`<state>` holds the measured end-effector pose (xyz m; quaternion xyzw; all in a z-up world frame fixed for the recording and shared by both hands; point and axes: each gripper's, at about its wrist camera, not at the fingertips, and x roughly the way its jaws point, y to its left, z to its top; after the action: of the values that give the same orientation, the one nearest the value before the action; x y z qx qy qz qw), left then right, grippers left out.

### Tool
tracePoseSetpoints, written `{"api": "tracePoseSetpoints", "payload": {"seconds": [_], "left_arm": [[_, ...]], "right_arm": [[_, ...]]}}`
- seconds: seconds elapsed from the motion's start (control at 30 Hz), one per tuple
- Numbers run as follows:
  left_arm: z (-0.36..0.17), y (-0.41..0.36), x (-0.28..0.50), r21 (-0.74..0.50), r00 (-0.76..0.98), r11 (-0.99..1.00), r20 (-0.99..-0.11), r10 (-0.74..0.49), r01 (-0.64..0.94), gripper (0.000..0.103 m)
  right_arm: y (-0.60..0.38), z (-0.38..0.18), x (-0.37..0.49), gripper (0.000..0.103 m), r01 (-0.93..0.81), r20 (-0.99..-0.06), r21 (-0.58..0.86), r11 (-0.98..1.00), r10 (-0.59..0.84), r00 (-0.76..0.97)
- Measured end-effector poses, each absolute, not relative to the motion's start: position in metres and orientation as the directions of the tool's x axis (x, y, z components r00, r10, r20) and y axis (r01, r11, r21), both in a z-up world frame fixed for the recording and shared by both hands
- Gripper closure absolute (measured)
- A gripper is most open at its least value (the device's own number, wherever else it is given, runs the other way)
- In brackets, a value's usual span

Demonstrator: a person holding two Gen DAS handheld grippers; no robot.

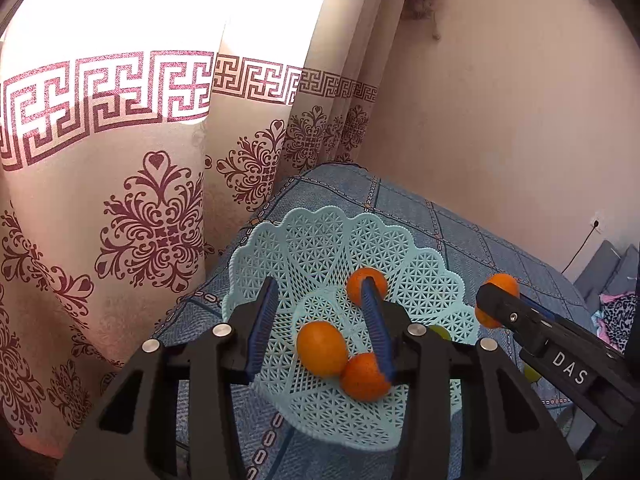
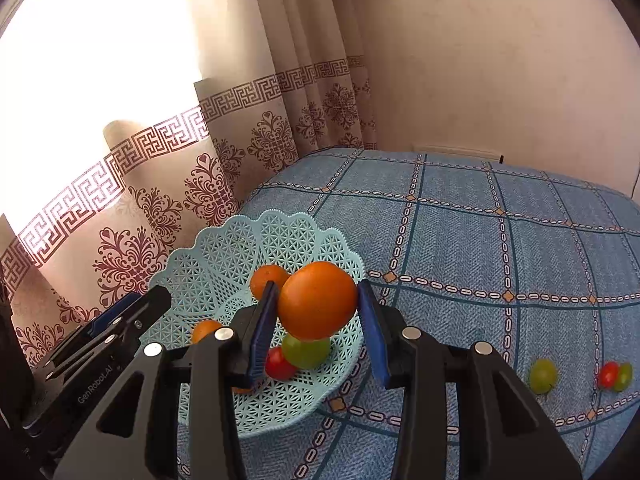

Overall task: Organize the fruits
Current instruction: 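Carry both oranges into the turquoise basket while both tools open to release them, then withdraw both open tools from the basket toward the remaining fruits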

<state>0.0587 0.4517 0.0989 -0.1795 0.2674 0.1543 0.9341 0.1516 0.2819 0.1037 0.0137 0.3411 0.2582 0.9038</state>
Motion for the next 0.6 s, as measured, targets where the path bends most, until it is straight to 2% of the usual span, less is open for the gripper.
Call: {"api": "tracePoseSetpoints", "payload": {"seconds": [0.03,0.3,0.37,0.43,0.47,0.6], "left_arm": [[0.099,0.451,0.058,-0.252,0.812,0.887,-0.549,0.198,-0.386,0.043],[0.096,0.452,0.056,-0.238,0.798,0.865,-0.546,0.256,-0.441,0.042],[0.094,0.455,0.055,-0.243,0.795,0.858,-0.547,0.264,-0.452,0.032],[0.093,0.458,0.054,-0.261,0.795,0.852,-0.550,0.256,-0.455,0.029],[0.092,0.459,0.053,-0.266,0.794,0.848,-0.552,0.257,-0.459,0.029],[0.091,0.460,0.053,-0.257,0.787,0.840,-0.549,0.280,-0.477,0.029]], "right_arm": [[0.284,0.104,0.153,0.063,-0.456,-0.610,0.203,0.866,0.476,0.634],[0.295,0.104,0.160,0.062,-0.457,-0.615,0.193,0.868,0.470,0.633],[0.298,0.104,0.161,0.062,-0.455,-0.618,0.198,0.868,0.471,0.629],[0.299,0.105,0.162,0.055,-0.454,-0.612,0.201,0.868,0.473,0.634],[0.299,0.106,0.161,0.047,-0.452,-0.605,0.204,0.868,0.475,0.639],[0.297,0.109,0.159,0.046,-0.444,-0.595,0.208,0.872,0.473,0.650]]}}
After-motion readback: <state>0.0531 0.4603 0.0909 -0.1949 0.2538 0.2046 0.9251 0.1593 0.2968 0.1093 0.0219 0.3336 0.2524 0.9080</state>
